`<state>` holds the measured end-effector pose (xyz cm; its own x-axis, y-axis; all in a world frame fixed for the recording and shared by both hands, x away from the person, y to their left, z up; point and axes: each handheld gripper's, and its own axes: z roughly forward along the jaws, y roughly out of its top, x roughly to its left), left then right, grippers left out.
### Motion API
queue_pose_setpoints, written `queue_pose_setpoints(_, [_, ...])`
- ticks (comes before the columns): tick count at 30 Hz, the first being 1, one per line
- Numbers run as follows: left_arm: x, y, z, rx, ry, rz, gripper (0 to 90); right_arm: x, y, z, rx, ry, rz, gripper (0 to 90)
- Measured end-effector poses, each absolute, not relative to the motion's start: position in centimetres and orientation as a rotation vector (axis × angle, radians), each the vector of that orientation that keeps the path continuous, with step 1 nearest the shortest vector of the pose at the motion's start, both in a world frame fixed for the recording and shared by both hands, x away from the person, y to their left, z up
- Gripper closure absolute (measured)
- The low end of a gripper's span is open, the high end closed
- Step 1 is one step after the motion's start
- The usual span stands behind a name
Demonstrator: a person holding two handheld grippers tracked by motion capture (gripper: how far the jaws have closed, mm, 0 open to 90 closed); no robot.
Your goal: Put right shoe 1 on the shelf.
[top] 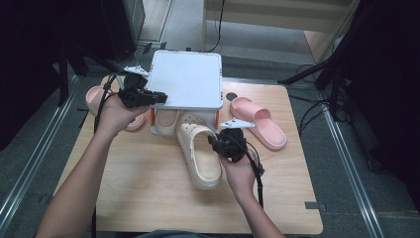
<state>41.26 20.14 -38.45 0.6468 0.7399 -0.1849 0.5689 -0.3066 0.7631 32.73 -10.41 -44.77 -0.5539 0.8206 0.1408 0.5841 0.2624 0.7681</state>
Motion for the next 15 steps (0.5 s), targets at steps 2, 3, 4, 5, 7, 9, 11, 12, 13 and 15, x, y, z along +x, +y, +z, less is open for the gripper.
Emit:
queue_pose_setpoints(2, [41.3,20.2,-38.5,2.004,1.02,0.247,79.7,33.9,-10.4,-44.8,1.325,2.22,1.168,76.6])
queue_pose_setpoints(3, [41.3,20.2,-38.5,2.003,1.02,0.247,79.7,34.4,-10.3,-45.0,1.342,2.209,1.16,76.5])
queue_pose_setpoints(4, [41.3,20.2,-38.5,2.002,1.019,0.246,79.7,34.9,-10.2,-45.1,1.353,2.202,1.158,76.4])
queue_pose_setpoints(5, [41.3,20.2,-38.5,2.003,1.018,0.244,79.7,35.6,-9.9,-45.4,1.371,2.192,1.154,76.2])
queue_pose_setpoints(7, [41.3,20.2,-38.5,2.001,1.018,0.242,79.7,35.9,-9.7,-45.5,1.366,2.192,1.144,76.2])
queue_pose_setpoints(9, [41.3,20.2,-38.5,2.0,1.018,0.246,79.8,36.7,-9.4,-45.7,1.384,2.183,1.121,76.2])
queue_pose_setpoints(11, [41.3,20.2,-38.5,2.001,1.017,0.25,79.8,37.3,-9.1,-46.0,1.399,2.163,1.097,76.2])
queue_pose_setpoints(12, [41.3,20.2,-38.5,2.002,1.017,0.25,79.8,37.6,-9.0,-46.1,1.404,2.153,1.089,76.1])
queue_pose_setpoints(13, [41.3,20.2,-38.5,2.0,1.016,0.249,79.8,37.7,-8.9,-46.2,1.41,2.147,1.085,76.0])
queue_pose_setpoints(15, [41.3,20.2,-38.6,1.997,1.015,0.247,79.8,37.9,-8.6,-46.4,1.419,2.135,1.098,75.5])
